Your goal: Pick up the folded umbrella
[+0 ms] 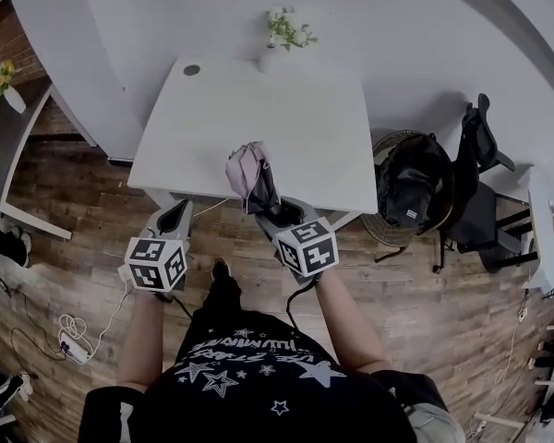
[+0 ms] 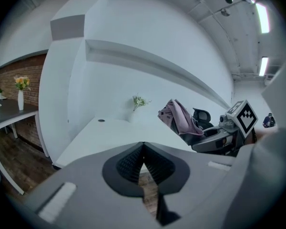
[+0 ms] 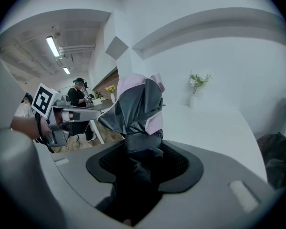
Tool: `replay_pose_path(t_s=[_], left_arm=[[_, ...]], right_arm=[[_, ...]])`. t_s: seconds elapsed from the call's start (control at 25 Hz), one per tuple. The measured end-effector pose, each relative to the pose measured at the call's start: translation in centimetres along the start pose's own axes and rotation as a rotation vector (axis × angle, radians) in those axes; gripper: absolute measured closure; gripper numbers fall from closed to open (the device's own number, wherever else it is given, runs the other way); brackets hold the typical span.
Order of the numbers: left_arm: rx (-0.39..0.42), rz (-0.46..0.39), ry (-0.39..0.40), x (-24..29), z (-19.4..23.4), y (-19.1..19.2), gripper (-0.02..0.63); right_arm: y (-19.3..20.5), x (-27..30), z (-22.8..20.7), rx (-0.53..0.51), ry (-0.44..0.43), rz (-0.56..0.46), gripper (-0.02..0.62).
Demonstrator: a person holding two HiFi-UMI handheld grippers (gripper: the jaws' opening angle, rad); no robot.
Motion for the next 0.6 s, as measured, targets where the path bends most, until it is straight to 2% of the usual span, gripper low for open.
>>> replay_pose_path(t_s=[0.24, 0.6], left_arm=[[0.027, -0.004, 0.026, -1.4, -3.3, 0.9, 0.606], [0.052, -0.003, 0.042, -3.4, -6.2, 1.7, 0.606]], right_arm=[[1.9, -3.5, -0.2, 0.002, 0.031, -0.013, 0.362], [3.9, -6.9, 0.2, 0.024, 0.052, -0.032, 0.362]])
Point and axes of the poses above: the fingertips, and each gripper's own axes: x forward along the fingers, z to its left, y out of its underside, the point moved 2 cm from there along -x, backward along the fingers, and after that the axes turned 4 degrees about y, right-handed, at the moved point
